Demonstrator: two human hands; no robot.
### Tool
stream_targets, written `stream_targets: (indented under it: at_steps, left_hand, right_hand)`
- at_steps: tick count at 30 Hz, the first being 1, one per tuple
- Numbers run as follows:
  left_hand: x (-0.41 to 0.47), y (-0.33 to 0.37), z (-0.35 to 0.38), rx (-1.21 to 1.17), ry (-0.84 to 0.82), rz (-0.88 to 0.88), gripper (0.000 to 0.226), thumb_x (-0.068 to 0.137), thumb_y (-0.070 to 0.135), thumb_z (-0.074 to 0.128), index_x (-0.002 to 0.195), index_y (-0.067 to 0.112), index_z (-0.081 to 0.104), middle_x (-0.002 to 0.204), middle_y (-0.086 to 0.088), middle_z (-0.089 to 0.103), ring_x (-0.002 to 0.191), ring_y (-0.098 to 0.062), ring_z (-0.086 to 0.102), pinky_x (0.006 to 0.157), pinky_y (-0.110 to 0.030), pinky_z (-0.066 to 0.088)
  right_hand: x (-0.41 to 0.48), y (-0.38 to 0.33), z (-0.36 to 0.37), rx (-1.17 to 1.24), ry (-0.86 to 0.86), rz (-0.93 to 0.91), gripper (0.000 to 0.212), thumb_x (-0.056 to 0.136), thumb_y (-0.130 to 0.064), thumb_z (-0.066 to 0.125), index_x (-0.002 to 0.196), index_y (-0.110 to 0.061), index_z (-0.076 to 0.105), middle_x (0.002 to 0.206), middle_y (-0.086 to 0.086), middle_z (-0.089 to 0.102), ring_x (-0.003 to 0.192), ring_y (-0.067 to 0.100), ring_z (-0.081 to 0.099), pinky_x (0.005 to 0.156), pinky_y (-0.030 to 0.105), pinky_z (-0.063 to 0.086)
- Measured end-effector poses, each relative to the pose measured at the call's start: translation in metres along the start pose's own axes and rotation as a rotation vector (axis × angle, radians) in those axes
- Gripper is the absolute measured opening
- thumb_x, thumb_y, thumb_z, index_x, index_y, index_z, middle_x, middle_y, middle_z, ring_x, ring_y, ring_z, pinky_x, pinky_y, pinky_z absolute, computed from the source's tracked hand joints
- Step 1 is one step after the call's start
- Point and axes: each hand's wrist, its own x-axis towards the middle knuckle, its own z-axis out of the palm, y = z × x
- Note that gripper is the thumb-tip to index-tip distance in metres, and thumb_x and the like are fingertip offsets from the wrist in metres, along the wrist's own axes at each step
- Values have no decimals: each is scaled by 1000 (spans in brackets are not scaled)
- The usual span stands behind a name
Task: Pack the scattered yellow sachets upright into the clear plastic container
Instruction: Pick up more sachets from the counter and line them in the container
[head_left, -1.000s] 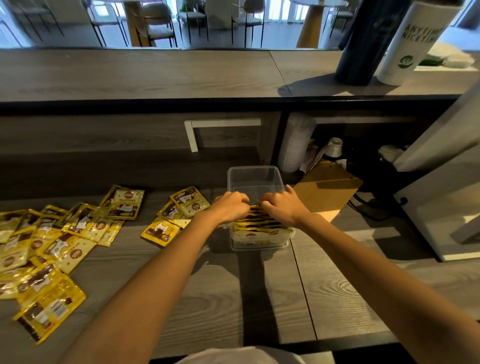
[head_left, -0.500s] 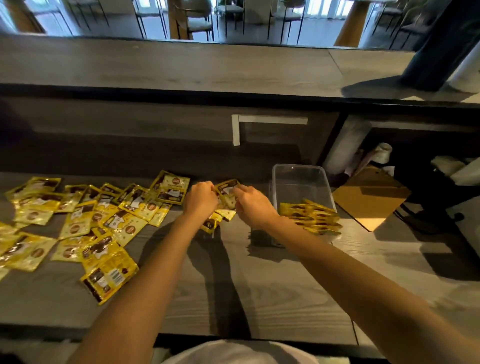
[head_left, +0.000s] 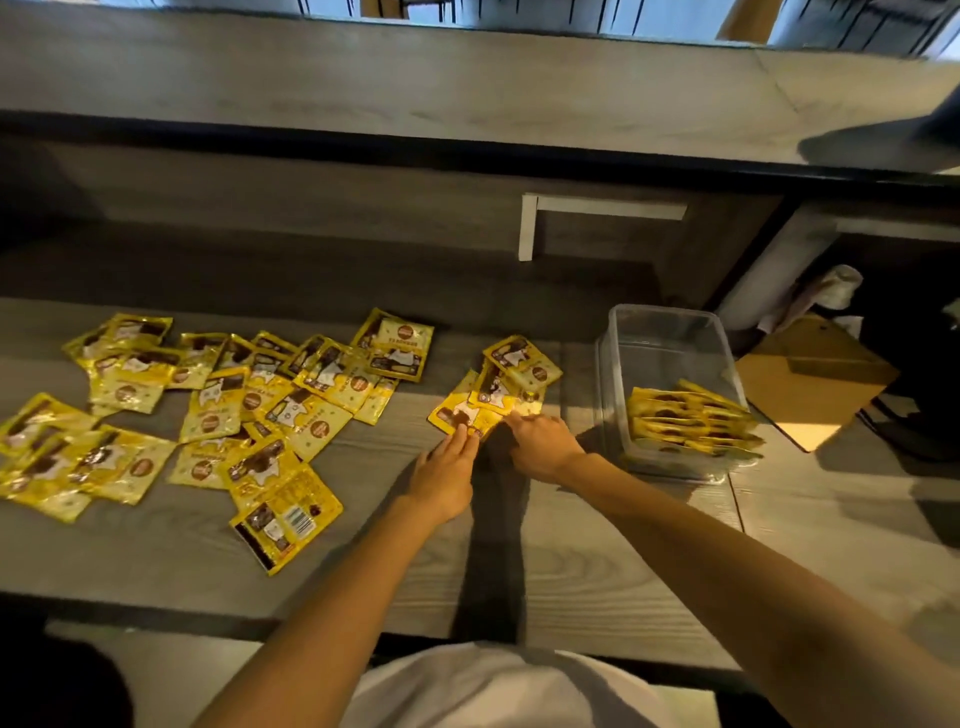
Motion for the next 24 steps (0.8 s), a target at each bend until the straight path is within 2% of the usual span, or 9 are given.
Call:
stream_targets:
  at_steps: [4, 8, 10, 12, 15, 18, 19, 21, 24]
  left_hand:
    - [-8, 4, 6, 73, 111, -102, 53, 95, 10, 40, 145, 7, 21, 153, -15, 20, 140, -31, 23, 111, -40, 28]
    - [-12, 12, 1, 158, 57, -107, 39, 93, 8, 45, 131, 3, 45, 138, -15, 39, 129, -32, 37, 104, -40, 35]
    - [-11, 16, -5, 140, 29, -87, 33, 93, 6, 44, 125, 2, 52, 133, -16, 46, 125, -34, 44, 101, -41, 39]
    - [-9, 13, -10, 105, 88, -71, 31, 93, 6, 44, 122, 3, 54, 132, -17, 47, 123, -34, 44, 98, -41, 40]
    - [-5, 0, -8, -12, 199, -120, 41, 94, 6, 46, 134, 6, 42, 147, -17, 28, 137, -33, 27, 107, -40, 32]
    - [-4, -9, 0, -92, 168, -242, 66, 93, 12, 51, 147, 10, 14, 157, -17, -2, 146, -34, -2, 117, -46, 15]
    - [-5, -11, 2, -125, 160, -285, 70, 93, 17, 53, 147, 11, 10, 157, -19, -1, 146, -35, -1, 117, -47, 14]
    - [-6, -14, 3, -186, 170, -324, 75, 90, 25, 58, 147, 11, 11, 153, -21, 14, 143, -36, 14, 114, -46, 21]
    - [-9, -16, -1, -215, 198, -322, 80, 85, 26, 65, 146, 11, 16, 147, -16, 30, 137, -33, 28, 109, -43, 29]
  right_hand:
    - [-15, 3, 5, 3, 127, -34, 29, 90, -17, 43, 109, -2, 58, 111, 21, 64, 106, 36, 56, 92, 37, 41]
    - [-31, 1, 8, -17, 183, -30, 36, 92, -29, 42, 92, 0, 64, 98, 22, 66, 94, 36, 59, 79, 34, 42]
    - [-31, 2, 8, 13, 206, 25, 40, 93, -35, 43, 93, -2, 64, 98, 21, 67, 94, 36, 60, 76, 35, 43]
    - [-25, 2, 10, 83, 262, 82, 36, 93, -35, 44, 103, -3, 60, 108, 19, 64, 99, 36, 59, 78, 38, 45]
    - [-12, 1, 12, 230, 303, 192, 41, 94, -35, 46, 120, -3, 48, 125, 16, 49, 116, 32, 49, 90, 42, 45]
    - [-2, -1, 14, 274, 245, 323, 69, 85, -49, 57, 133, -4, 36, 137, 15, 36, 129, 30, 35, 104, 44, 40]
    - [1, -3, 14, 276, 209, 346, 78, 81, -52, 61, 136, -5, 32, 141, 14, 32, 133, 30, 31, 108, 45, 36]
    - [6, -6, 15, 295, 164, 377, 88, 76, -52, 67, 139, -5, 28, 146, 14, 28, 137, 30, 26, 111, 46, 30]
    - [10, -8, 13, 318, 169, 408, 87, 73, -44, 74, 136, -4, 29, 139, 13, 35, 133, 30, 31, 109, 44, 32]
